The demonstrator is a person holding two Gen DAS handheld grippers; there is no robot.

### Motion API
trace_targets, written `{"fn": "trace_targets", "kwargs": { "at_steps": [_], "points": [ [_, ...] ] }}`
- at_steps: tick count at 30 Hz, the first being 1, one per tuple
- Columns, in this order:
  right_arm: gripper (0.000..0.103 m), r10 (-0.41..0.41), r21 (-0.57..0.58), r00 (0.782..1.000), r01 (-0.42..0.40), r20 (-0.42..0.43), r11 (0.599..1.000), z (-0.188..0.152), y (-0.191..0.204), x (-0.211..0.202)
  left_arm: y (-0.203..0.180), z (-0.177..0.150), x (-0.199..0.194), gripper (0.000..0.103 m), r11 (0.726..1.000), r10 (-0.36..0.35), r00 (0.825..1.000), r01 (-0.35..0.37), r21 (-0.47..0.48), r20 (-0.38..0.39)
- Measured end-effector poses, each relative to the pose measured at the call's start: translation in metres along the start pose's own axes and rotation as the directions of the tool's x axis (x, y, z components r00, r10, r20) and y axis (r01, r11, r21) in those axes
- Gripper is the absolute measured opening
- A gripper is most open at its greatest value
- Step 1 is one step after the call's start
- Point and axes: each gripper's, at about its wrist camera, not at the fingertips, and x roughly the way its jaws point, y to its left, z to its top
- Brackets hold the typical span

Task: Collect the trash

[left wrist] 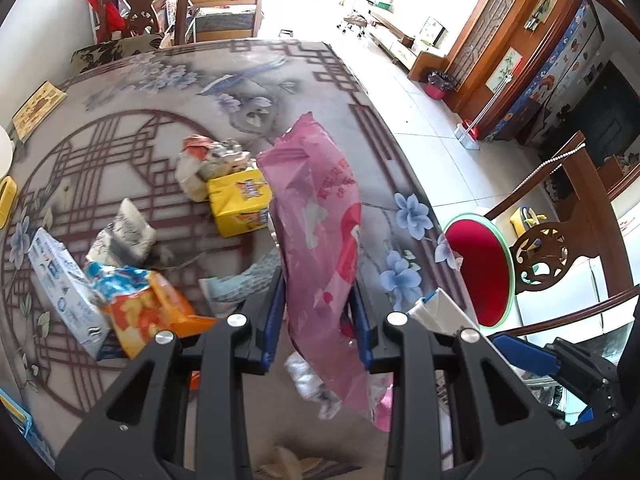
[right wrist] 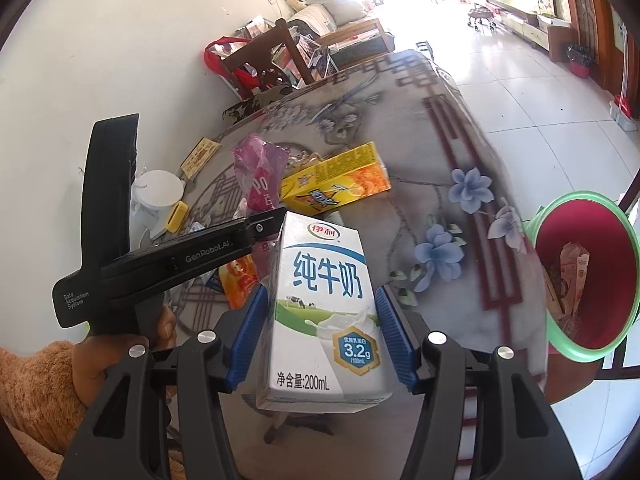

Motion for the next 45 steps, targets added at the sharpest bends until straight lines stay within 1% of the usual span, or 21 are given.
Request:
{"fn": "trace_targets", "kwargs": {
  "at_steps": [6,12,15,20,23,26,30,33,34,35,36,38,40,45],
  "points": [
    [0.055,-0.009,0.029,1.000,0.009,0.014,1.000,0.011,-0.034,-0.010,-0.024,0.009,0.010,0.030,1.000,0.004,1.000,-0.004,0.014,0.001],
    [0.055,-0.076,0.094,0.996,0.071,0.044,0.993,0.023,-0.087,-0.030,-0.044,0.015,0.018,0.030,1.000,0.015,1.000,-0.015,0.019,0.004],
    [0.055,-0.145,0.147,0.988,0.135,0.061,0.980,0.028,-0.124,-0.043,-0.051,0.017,0.026,0.030,1.000,0.012,1.000,-0.012,0.013,-0.013],
    [0.055,-0.251,0.225,0.967,0.233,0.053,0.946,0.029,-0.176,-0.058,-0.063,0.015,0.038,0.030,1.000,-0.001,0.999,0.002,0.027,-0.037],
    [0.055,-0.293,0.250,0.955,0.272,0.051,0.929,0.028,-0.197,-0.064,-0.070,0.015,0.043,0.030,0.999,-0.009,0.999,0.011,0.038,-0.046],
    [0.055,-0.330,0.243,0.943,0.310,0.045,0.919,0.029,-0.207,-0.064,-0.079,0.016,0.054,0.030,0.998,-0.026,0.997,0.031,0.059,-0.079],
    [0.055,-0.356,0.255,0.933,0.332,0.050,0.908,0.029,-0.222,-0.065,-0.097,0.016,0.063,0.030,0.994,-0.048,0.993,0.057,0.091,-0.104],
    [0.056,-0.385,0.294,0.921,0.354,0.055,0.888,0.028,-0.235,-0.066,-0.113,0.019,0.066,0.030,0.988,-0.071,0.992,0.085,0.129,-0.107],
    [0.059,-0.398,0.315,0.916,0.362,0.056,0.877,0.027,-0.240,-0.067,-0.118,0.019,0.067,0.030,0.985,-0.080,0.991,0.095,0.142,-0.109],
    [0.074,-0.411,0.339,0.910,0.368,0.060,0.866,0.026,-0.243,-0.070,-0.125,0.020,0.069,0.030,0.982,-0.091,0.989,0.108,0.156,-0.114],
    [0.079,-0.418,0.363,0.906,0.368,0.069,0.856,0.024,-0.247,-0.074,-0.131,0.020,0.072,0.030,0.978,-0.103,0.987,0.123,0.168,-0.123],
    [0.079,-0.418,0.404,0.905,0.354,0.080,0.844,0.020,-0.256,-0.083,-0.145,0.019,0.077,0.030,0.969,-0.124,0.982,0.151,0.196,-0.142],
    [0.079,-0.434,0.429,0.897,0.361,0.081,0.828,0.016,-0.263,-0.091,-0.158,0.018,0.084,0.030,0.959,-0.143,0.977,0.176,0.222,-0.160],
    [0.079,-0.453,0.457,0.887,0.369,0.087,0.809,0.006,-0.265,-0.105,-0.202,0.016,0.103,0.030,0.922,-0.185,0.965,0.235,0.308,-0.184]
  ]
}}
